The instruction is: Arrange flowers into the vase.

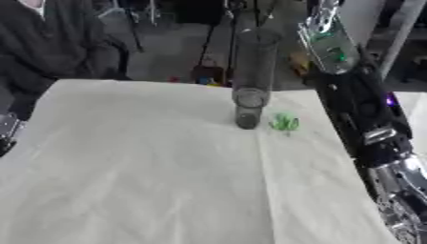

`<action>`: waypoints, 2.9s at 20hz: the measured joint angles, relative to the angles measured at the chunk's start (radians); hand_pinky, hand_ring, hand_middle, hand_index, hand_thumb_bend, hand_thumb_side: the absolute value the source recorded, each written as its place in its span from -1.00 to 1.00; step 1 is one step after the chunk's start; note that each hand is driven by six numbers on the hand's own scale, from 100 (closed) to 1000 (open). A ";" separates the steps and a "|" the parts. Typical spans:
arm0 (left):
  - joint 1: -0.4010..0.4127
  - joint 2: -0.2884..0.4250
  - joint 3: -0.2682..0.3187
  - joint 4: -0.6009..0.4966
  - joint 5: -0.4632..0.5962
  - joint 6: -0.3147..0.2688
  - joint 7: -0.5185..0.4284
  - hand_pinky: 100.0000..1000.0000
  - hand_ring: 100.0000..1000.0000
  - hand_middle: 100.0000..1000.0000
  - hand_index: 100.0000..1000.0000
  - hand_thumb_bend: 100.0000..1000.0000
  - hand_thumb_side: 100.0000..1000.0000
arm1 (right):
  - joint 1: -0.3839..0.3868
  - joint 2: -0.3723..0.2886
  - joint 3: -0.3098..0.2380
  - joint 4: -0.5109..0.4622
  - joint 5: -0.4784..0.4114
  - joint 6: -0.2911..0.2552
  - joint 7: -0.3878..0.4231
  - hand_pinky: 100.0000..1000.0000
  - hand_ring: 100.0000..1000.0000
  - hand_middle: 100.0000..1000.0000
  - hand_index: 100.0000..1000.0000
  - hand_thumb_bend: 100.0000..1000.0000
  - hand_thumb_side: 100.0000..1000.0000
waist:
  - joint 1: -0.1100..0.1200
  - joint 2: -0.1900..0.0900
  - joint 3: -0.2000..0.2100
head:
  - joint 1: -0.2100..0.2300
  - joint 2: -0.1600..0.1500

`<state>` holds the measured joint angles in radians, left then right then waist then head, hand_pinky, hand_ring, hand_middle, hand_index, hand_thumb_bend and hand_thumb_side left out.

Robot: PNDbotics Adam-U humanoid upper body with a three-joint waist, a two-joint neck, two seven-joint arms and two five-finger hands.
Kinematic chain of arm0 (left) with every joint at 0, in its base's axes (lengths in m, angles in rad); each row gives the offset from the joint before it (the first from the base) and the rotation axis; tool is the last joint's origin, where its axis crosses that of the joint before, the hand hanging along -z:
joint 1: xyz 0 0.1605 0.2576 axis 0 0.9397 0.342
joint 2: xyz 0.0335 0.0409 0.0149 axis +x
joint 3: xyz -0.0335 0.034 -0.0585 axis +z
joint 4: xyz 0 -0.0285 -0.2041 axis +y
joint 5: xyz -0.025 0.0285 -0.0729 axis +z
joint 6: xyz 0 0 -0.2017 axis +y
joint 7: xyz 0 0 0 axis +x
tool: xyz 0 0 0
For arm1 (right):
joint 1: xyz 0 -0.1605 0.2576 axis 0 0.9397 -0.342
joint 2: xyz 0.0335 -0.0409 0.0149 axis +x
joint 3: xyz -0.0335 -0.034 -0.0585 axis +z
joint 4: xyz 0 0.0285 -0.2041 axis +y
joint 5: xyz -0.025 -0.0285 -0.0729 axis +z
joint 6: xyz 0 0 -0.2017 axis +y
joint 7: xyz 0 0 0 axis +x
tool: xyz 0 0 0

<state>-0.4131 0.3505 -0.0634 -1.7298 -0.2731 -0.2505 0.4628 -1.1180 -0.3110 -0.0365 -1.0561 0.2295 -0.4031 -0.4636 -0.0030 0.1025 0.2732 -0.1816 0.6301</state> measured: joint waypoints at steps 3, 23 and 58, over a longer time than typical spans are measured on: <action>0.000 0.000 0.000 0.000 0.000 0.000 0.000 0.10 -0.25 -0.18 -0.35 0.42 -0.48 | 0.000 0.000 0.000 0.018 0.013 -0.002 0.007 -1.00 -1.00 -1.00 -0.80 -1.00 0.83 | 0.000 0.001 0.000 | -0.002 0.000; 0.001 0.000 0.000 -0.001 0.000 0.000 0.000 0.10 -0.25 -0.18 -0.35 0.42 -0.48 | -0.006 0.000 -0.013 0.198 0.085 0.010 0.063 -1.00 -1.00 -1.00 -0.65 -1.00 0.93 | -0.007 -0.001 0.000 | -0.006 -0.021; 0.013 0.000 0.001 0.000 0.000 -0.001 0.000 0.11 -0.26 -0.18 -0.36 0.43 -0.48 | -0.044 -0.046 -0.014 0.347 0.290 0.160 0.471 -1.00 -0.62 -1.00 -0.36 -1.00 0.76 | -0.017 -0.013 -0.011 | -0.004 -0.021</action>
<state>-0.4004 0.3510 -0.0628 -1.7298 -0.2727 -0.2513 0.4631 -1.1621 -0.3569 -0.0501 -0.7087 0.5191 -0.2430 0.0075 -0.0199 0.0899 0.2625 -0.1852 0.6091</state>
